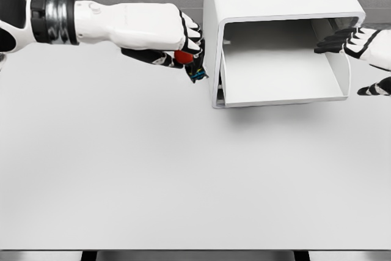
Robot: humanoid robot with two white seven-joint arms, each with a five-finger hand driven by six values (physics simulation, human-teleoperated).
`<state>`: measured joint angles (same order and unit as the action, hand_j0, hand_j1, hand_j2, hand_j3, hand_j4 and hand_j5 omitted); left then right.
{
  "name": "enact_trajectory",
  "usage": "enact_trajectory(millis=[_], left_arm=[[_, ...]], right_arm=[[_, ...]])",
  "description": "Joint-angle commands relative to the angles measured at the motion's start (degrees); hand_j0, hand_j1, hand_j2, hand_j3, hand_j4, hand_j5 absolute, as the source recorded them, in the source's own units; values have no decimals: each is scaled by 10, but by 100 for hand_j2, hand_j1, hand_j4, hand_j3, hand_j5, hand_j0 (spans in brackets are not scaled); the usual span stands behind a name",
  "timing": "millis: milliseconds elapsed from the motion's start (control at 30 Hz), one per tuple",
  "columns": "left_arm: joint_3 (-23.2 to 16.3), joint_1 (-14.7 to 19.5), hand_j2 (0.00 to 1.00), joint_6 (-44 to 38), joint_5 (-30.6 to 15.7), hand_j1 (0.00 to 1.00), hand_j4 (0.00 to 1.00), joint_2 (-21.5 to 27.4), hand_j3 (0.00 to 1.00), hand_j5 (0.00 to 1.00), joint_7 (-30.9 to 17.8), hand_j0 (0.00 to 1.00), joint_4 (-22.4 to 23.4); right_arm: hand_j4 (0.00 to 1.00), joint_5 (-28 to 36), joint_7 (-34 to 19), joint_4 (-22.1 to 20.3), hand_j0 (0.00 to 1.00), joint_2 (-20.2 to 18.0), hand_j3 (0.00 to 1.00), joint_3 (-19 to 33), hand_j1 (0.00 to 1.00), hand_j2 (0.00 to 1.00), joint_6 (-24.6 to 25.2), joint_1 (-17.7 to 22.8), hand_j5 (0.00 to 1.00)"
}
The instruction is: Slide open multi-storey tabletop storage cabinets and put open load switch and slide close multi-storey tabletop storage cabinets
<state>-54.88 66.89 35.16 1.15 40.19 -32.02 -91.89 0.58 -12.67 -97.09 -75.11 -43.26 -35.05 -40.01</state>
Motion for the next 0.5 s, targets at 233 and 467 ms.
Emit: enact_trajectory(millis=[233,467], left_arm=[[-14,-3,43,-2,-5,43,43,3,43,43,0,43,2],[-14,-7,43,-2,-5,43,43,9,43,43,0,43,2]], right_arm=[[100,5,-86,1,100,99,100,-114,100,100,0,-54,100],[100,7,-83,1,100,98,100,-111,100,100,0,-54,100]])
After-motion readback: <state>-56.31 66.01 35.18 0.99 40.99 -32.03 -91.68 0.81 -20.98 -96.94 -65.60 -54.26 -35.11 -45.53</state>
